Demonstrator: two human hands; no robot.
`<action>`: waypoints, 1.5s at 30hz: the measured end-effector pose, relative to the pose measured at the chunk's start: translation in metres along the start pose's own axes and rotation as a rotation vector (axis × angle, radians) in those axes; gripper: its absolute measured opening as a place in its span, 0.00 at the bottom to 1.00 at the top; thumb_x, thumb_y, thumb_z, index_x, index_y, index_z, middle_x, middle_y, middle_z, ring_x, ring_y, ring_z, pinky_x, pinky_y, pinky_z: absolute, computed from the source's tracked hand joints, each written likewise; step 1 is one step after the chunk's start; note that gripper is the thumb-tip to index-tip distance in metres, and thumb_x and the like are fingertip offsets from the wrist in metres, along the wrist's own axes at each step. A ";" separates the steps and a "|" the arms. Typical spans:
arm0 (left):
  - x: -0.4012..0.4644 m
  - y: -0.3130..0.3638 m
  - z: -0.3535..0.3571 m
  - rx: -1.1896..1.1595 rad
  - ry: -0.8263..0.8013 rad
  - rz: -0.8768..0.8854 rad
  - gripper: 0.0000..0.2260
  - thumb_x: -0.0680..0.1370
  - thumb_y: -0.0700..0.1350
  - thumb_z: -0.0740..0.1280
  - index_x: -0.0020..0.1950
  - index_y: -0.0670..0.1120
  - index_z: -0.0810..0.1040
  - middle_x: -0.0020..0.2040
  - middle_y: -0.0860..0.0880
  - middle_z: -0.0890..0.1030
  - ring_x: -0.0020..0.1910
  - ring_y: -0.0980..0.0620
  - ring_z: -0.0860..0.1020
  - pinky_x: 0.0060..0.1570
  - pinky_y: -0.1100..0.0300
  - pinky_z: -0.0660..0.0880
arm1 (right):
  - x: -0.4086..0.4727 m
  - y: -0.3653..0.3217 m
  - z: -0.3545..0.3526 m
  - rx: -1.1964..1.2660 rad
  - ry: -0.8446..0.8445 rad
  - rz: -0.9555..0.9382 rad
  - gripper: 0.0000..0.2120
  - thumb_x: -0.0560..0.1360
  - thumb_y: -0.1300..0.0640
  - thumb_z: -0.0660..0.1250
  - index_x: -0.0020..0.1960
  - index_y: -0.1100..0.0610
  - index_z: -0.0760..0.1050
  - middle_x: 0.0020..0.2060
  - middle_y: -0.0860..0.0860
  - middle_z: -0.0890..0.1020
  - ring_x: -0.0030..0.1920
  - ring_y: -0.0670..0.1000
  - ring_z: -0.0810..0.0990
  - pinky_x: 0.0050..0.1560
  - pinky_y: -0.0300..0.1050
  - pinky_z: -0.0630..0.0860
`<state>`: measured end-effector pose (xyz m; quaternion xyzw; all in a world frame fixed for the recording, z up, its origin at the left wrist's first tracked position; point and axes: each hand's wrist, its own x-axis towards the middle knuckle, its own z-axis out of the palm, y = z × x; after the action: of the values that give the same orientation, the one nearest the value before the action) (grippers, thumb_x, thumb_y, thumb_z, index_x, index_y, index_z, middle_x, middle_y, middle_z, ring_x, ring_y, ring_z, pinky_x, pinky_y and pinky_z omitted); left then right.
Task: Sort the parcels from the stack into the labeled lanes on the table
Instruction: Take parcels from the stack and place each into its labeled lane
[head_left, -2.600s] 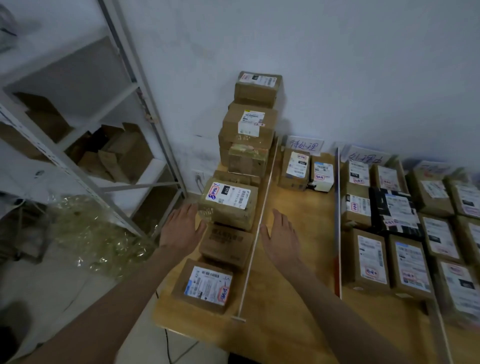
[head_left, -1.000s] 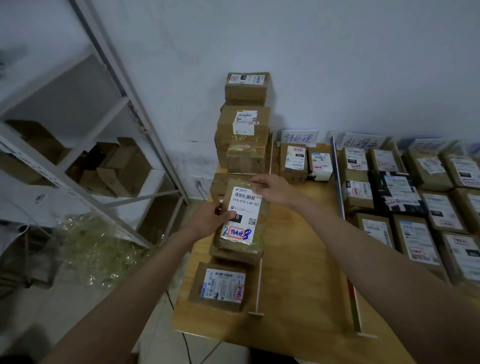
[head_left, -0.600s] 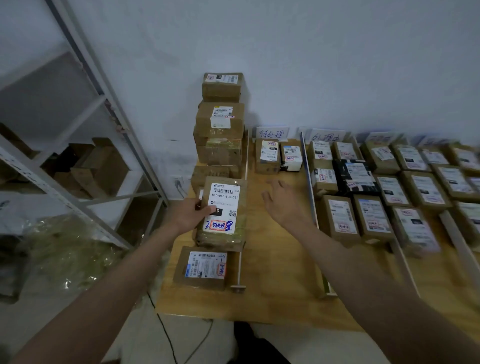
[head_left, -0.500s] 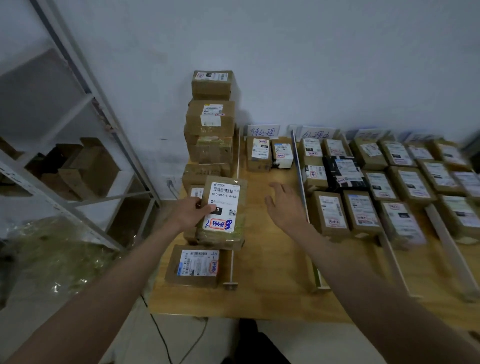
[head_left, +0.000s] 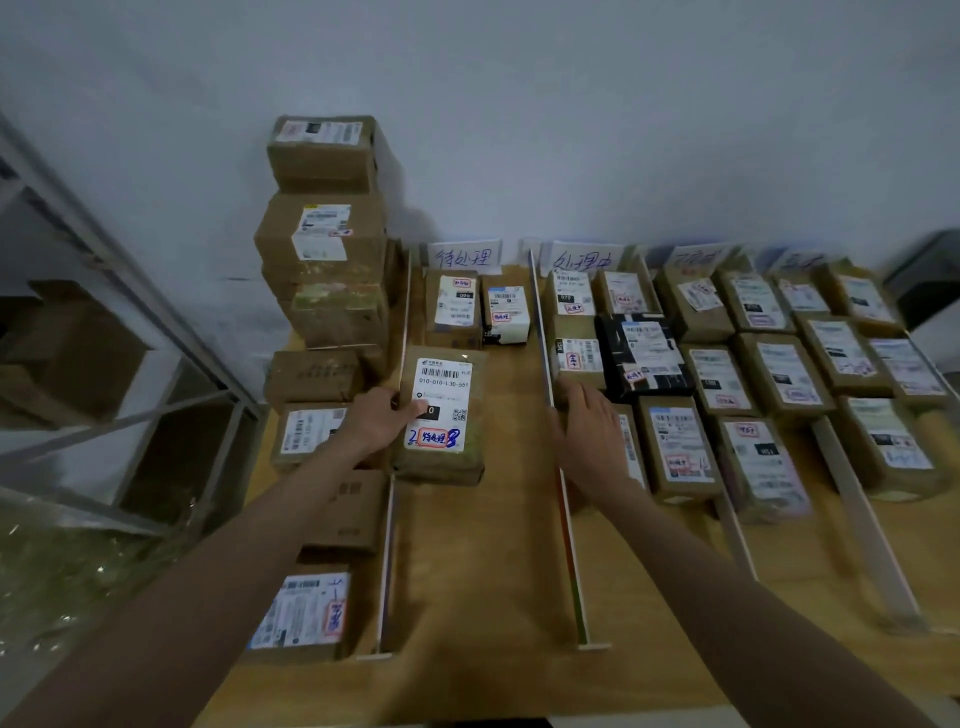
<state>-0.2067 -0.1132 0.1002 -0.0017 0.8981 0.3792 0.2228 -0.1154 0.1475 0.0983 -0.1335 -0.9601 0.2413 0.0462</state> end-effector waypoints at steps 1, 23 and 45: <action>0.013 0.002 0.004 -0.013 0.004 -0.012 0.19 0.80 0.54 0.66 0.64 0.43 0.78 0.58 0.43 0.83 0.53 0.47 0.81 0.47 0.59 0.76 | 0.010 0.005 0.003 -0.005 -0.008 0.005 0.21 0.81 0.53 0.60 0.73 0.54 0.65 0.69 0.52 0.71 0.71 0.53 0.68 0.73 0.54 0.65; 0.141 -0.014 0.064 0.133 0.151 -0.087 0.19 0.81 0.52 0.64 0.68 0.45 0.71 0.64 0.44 0.77 0.58 0.45 0.78 0.51 0.52 0.77 | 0.090 0.053 0.056 0.049 -0.094 -0.020 0.23 0.80 0.56 0.62 0.74 0.54 0.64 0.65 0.52 0.74 0.66 0.52 0.72 0.69 0.52 0.69; 0.115 -0.014 0.082 0.694 0.119 0.082 0.42 0.78 0.69 0.52 0.80 0.42 0.45 0.81 0.47 0.48 0.79 0.49 0.46 0.78 0.51 0.48 | 0.083 0.053 0.054 -0.021 -0.075 -0.037 0.20 0.80 0.55 0.61 0.71 0.55 0.66 0.65 0.53 0.74 0.66 0.52 0.71 0.69 0.53 0.69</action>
<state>-0.2750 -0.0482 -0.0054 0.0882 0.9841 0.0595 0.1419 -0.1909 0.1919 0.0278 -0.1072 -0.9659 0.2354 0.0132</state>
